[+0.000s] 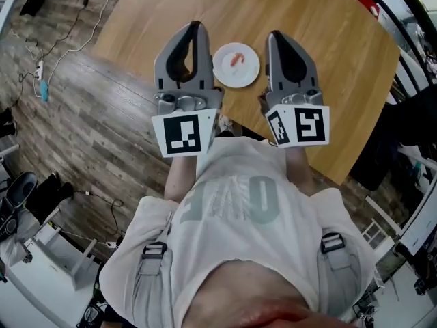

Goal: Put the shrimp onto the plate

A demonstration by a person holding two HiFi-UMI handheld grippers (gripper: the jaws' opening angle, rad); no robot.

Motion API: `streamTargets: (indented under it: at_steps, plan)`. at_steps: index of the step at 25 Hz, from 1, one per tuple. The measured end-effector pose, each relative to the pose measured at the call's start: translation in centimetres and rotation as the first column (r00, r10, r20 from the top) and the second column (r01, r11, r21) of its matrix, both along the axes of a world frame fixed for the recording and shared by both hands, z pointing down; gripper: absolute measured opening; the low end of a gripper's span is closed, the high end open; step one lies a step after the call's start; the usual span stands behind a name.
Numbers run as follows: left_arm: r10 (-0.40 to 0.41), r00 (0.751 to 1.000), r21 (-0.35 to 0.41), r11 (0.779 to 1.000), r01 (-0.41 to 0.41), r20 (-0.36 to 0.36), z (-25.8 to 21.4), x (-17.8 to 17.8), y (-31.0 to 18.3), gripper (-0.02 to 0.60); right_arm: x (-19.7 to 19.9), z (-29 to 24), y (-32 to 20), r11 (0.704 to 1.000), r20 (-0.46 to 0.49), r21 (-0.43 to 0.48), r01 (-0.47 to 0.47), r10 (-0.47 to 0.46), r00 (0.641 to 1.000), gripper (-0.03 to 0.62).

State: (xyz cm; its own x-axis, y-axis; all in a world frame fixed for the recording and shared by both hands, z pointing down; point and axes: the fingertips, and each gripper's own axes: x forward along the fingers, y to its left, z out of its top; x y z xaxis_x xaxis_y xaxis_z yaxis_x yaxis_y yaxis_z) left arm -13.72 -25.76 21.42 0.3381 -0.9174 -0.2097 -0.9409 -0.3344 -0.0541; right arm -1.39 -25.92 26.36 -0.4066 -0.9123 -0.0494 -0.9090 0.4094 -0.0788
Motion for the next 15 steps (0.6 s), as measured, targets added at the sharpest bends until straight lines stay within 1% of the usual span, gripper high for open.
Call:
streamTargets:
  at_steps: [2,4,8,10,15]
  plan:
    - [-0.015,1.000,0.031,0.999,0.015,-0.006,-1.3,-0.4,0.5,0.011,-0.1,-0.4,0.2,1.000,0.002,0.010,0.003,-0.003,1.000,0.020]
    - [-0.029,1.000,0.067,0.997,0.028,0.012,-2.2,-0.7,0.9,0.009,-0.2,-0.8,0.5,1.000,0.002,0.018,0.009,-0.009,1.000,0.018]
    - [-0.050,0.998,0.121,0.992,0.045,0.043,-3.0,-1.1,1.6,0.010,-0.2,-1.4,1.3,0.999,-0.033,0.048,0.003,-0.001,0.999,0.018]
    - [-0.053,0.997,0.133,0.990,0.046,0.053,-3.2,-1.0,1.8,0.009,0.0,-1.4,1.5,0.999,-0.040,0.053,-0.002,0.004,0.999,0.018]
    - [-0.032,0.999,0.133,0.991,0.027,0.037,-3.3,-0.3,1.6,0.009,0.9,-1.3,1.6,0.999,-0.042,0.048,-0.014,0.016,0.999,0.018]
